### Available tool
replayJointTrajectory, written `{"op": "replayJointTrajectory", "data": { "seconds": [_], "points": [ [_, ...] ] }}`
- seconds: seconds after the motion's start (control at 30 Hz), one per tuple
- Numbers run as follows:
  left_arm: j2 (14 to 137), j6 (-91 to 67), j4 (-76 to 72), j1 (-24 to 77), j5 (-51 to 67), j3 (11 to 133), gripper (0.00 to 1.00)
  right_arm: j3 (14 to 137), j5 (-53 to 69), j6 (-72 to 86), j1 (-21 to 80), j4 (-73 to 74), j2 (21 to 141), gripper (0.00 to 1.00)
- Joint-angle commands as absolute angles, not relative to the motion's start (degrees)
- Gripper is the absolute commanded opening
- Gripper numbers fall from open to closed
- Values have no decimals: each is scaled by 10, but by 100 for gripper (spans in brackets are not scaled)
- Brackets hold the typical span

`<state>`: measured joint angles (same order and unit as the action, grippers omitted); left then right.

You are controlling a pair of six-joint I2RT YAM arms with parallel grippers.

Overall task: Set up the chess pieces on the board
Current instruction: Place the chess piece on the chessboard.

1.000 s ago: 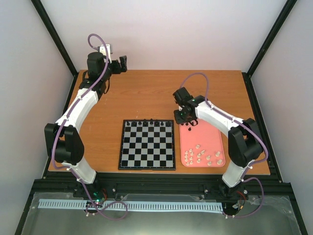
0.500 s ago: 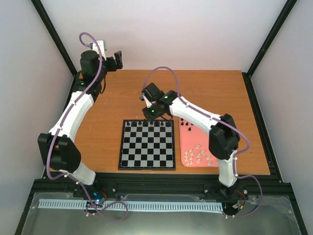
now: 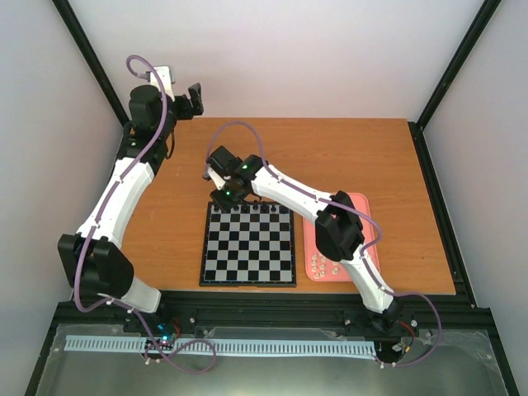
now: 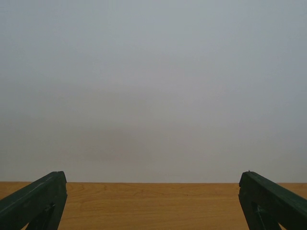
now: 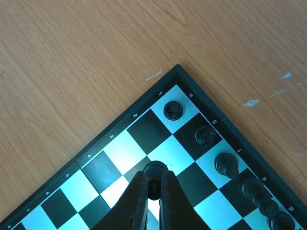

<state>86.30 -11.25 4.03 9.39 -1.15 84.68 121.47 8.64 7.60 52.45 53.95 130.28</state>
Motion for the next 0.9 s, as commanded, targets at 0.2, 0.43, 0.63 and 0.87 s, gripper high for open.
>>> {"op": "replayJointTrajectory", "data": {
  "seconds": [0.2, 0.43, 0.63, 0.87],
  "points": [
    [836, -95, 36, 95, -20, 837, 100, 1294, 104, 57, 538, 584, 1367, 6],
    [838, -95, 35, 95, -16, 837, 100, 1307, 91, 53, 547, 582, 1393, 7],
    [841, -95, 34, 95, -15, 836, 100, 1318, 83, 51, 551, 585, 1405, 7],
    [840, -95, 33, 95, -15, 835, 100, 1324, 82, 48, 552, 587, 1416, 7]
  ]
}}
